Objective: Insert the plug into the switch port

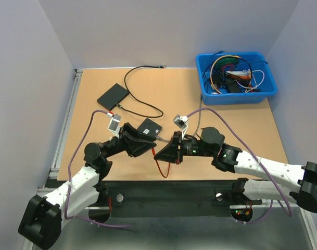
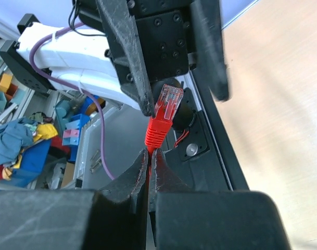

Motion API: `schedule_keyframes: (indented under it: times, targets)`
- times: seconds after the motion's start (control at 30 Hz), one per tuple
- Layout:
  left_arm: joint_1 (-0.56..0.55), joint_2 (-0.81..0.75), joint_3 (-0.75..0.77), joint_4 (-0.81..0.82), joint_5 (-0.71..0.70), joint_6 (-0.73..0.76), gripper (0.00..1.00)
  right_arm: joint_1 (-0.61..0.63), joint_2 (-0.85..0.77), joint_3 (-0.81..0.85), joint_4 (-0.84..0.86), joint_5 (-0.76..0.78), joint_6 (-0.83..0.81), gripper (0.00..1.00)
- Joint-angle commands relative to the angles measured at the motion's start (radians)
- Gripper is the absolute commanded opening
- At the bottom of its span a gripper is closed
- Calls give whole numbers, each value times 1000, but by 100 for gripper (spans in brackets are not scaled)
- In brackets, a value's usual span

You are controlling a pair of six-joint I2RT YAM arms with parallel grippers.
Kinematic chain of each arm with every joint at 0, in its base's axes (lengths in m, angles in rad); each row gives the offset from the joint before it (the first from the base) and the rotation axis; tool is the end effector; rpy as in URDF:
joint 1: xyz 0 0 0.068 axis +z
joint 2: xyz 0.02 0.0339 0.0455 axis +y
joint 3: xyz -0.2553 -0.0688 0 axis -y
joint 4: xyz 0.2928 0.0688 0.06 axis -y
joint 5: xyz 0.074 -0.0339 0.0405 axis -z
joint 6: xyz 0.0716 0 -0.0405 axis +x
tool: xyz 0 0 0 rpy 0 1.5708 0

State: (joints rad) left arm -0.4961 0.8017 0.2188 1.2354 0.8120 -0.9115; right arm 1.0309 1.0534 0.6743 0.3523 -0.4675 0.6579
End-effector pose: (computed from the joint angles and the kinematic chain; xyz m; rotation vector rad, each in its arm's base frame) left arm 0.1669 -0.1494 0.2607 0.6307 1.1329 -1.6014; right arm 0.1398 0.2961 0.2791 -0.7546 1.7159 1.6178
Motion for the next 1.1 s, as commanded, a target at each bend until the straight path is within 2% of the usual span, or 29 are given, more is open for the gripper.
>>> schedule_keyframes:
  times: [0.0, 0.1, 0.13, 0.23, 0.3, 0.4, 0.43, 0.5, 0.53, 0.57, 0.63, 0.7, 0.73, 0.87, 1.07]
  targets:
    - [-19, -29, -3, 52, 21, 26, 48, -11, -39, 28, 68, 50, -23, 0]
    - [-28, -21, 1, 47, 24, 31, 30, -14, -58, 22, 68, 89, -24, 0]
    - [-32, -18, 2, 47, 27, 31, 19, -14, -62, 21, 68, 102, -24, 0]
    - [-36, -21, 4, 42, 21, 36, 0, -15, -67, 19, 68, 115, -23, 0]
    - [-38, -30, 8, 27, 15, 40, 0, -15, -72, 19, 63, 130, -23, 0]
    - [-39, -45, 56, -132, -39, 89, 0, -15, -82, 45, -8, 194, -46, 29]
    - [-39, -47, 77, -271, -90, 108, 0, -15, -85, 60, -47, 222, -72, 46]
    - [-45, -53, 164, -445, -166, 176, 0, -15, -95, 100, -136, 283, -112, 61]
    - [-48, -56, 192, -602, -266, 193, 0, -14, -101, 110, -177, 326, -159, 71]
    - [-59, -64, 242, -676, -325, 209, 0, -14, -107, 126, -200, 357, -179, 73]
    - [-68, -70, 286, -842, -481, 203, 0, -14, -105, 146, -248, 436, -222, 74]
    - [-71, -65, 326, -924, -566, 172, 0, -14, -70, 186, -283, 489, -237, 74]
    - [-71, -62, 332, -959, -611, 133, 0, -11, -52, 201, -298, 501, -256, 70]
    - [-84, -68, 317, -956, -668, 57, 0, 17, 39, 255, -348, 607, -270, 58]
    - [-110, -65, 310, -953, -706, 30, 0, 29, 94, 278, -348, 690, -268, 54]
